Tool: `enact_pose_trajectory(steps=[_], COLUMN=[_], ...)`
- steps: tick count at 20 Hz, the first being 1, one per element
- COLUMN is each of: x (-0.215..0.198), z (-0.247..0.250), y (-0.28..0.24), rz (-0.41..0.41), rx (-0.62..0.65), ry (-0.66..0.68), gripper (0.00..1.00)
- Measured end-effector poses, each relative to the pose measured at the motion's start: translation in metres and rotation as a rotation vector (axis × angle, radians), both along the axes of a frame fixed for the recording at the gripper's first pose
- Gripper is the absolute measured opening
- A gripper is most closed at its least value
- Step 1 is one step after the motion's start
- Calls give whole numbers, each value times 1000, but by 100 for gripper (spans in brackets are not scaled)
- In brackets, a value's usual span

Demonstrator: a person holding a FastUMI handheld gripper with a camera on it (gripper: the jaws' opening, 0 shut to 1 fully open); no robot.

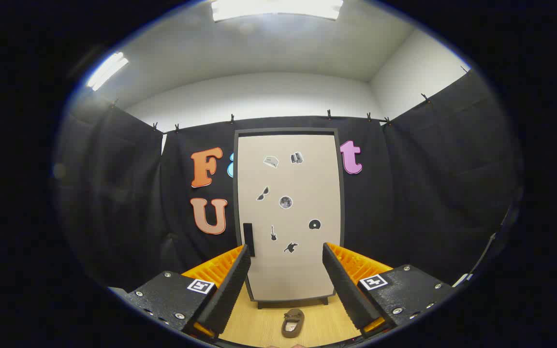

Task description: Open the shoe cabinet door, grab the shoes and put them into the shoe cabinet, then close the shoe cabinet door.

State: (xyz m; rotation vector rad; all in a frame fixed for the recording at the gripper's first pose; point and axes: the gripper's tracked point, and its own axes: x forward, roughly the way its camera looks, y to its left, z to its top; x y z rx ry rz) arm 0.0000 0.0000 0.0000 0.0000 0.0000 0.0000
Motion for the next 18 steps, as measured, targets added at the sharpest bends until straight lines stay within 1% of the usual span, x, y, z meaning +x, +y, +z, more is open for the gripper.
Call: enact_pose_trajectory(steps=[18], x=[19], z=[-11], y=[22], rz=[19], rx=[-9], ry=[24], gripper=[94])
